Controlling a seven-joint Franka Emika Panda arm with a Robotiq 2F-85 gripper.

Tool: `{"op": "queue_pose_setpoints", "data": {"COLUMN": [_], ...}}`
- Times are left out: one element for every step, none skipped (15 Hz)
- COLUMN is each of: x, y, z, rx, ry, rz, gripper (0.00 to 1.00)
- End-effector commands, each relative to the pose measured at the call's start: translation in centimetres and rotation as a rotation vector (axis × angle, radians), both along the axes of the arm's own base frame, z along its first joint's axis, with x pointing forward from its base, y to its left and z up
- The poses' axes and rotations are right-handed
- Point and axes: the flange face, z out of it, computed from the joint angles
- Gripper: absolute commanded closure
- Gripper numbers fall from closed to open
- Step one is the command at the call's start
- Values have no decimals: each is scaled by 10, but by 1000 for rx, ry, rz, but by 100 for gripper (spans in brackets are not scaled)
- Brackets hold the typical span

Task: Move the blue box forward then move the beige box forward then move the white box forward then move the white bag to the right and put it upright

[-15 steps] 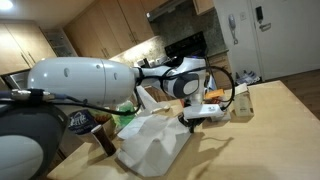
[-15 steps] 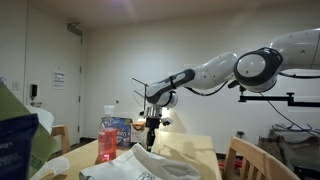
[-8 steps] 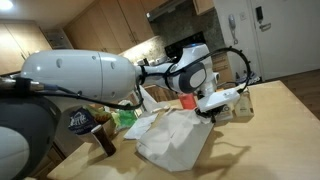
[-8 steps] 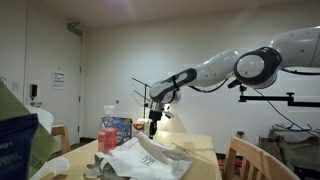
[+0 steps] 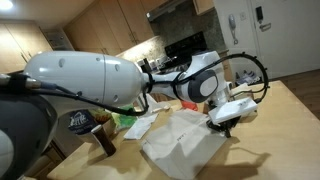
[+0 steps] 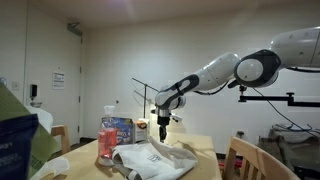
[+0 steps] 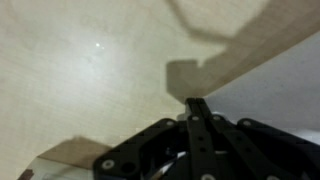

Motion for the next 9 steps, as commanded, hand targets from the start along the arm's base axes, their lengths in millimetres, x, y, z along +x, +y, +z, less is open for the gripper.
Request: {"op": "queue_pose_setpoints", "data": {"x": [-19,-22,-26,-31,-36,-41,-46,-52,-58], "y": [-20,-25,-33,-41,-53,-65,-76,-88,-100], "z": [-15,-15,-16,-17,-17,-17,-16,-16,-16], "rx": [-66,-79,-103,-127,-170,-212,-246,-281,-324], "ry": [67,82,95,114,128,140,153,163,177], "rz": [-8,-4,-10,-10,-28,-43,-51,-70,-86], "gripper": [100,100,100,100,100,100,100,100,100]}}
